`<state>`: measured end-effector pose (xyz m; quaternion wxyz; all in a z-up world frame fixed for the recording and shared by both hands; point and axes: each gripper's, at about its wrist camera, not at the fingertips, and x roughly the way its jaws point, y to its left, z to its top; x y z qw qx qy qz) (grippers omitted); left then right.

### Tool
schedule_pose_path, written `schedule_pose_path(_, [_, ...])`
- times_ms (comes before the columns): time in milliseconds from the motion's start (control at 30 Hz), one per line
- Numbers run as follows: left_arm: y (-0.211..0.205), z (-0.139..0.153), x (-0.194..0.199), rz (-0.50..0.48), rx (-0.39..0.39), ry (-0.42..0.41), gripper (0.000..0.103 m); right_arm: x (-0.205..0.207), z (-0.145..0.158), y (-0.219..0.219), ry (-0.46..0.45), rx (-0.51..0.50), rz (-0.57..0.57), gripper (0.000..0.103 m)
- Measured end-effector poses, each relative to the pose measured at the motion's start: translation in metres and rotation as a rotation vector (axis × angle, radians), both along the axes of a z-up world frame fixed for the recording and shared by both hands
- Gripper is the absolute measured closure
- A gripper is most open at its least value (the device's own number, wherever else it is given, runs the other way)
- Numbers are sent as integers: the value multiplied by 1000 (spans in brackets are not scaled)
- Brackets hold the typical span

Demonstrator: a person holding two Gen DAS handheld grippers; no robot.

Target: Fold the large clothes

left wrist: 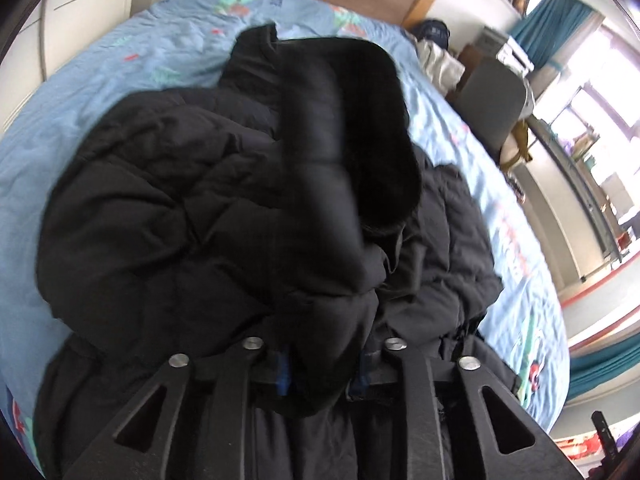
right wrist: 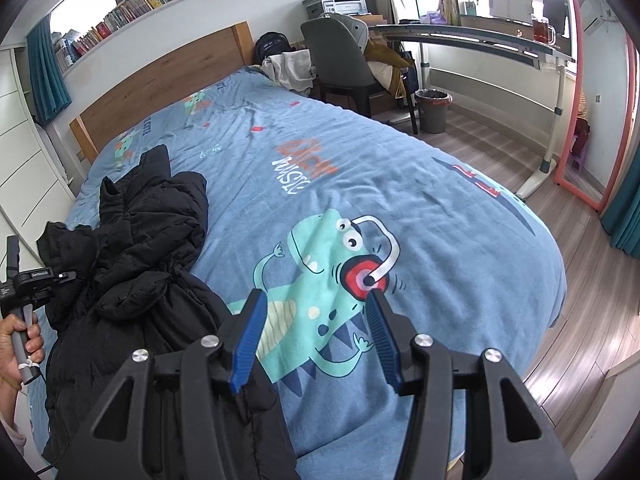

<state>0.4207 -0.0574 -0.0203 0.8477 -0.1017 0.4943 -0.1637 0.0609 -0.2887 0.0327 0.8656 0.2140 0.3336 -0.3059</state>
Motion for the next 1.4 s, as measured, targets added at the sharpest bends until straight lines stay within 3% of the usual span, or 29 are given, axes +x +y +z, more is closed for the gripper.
schedule_pose_path(67, [-7,-3,0,-16,-2,14,61,3,-2,2,8,-2,10,53])
schedule_pose_path(167, [-14,1,-7,-57,-23,14,49,11,-6,6,25,-5,31,53])
schedule_pose_path(367, [2,16,-31,-141,-85,-36,48,53,-7,30,57,-26,136,53])
schedule_pose_path(467, [39,28,-31,-96,-70,-77,47,96,-4,58,75,-58,254,53])
schedule_pose_path(567, [80,38,-20,-22,-6,-113,47,144,0,92,74,-88,377,53])
schedule_pose_path(700, [130,38,-1,70,62,-111,45,213,4,140,53,-108,531,53])
schedule_pose_path(967, [161,8,30,128,66,-100,45,342,2,231,27,-171,778,53])
schedule_pose_path(1067, [153,-11,35,106,80,-90,43,377,-18,248,47,-175,828,53])
schedule_pose_path(1200, [142,-39,32,85,104,-99,35,399,-63,242,143,-173,806,53])
schedule_pose_path(1300, [135,-54,25,71,125,-131,31,399,-99,218,209,-131,786,53])
schedule_pose_path(1400, [127,-63,25,56,161,-109,28,391,-120,197,184,-60,788,53])
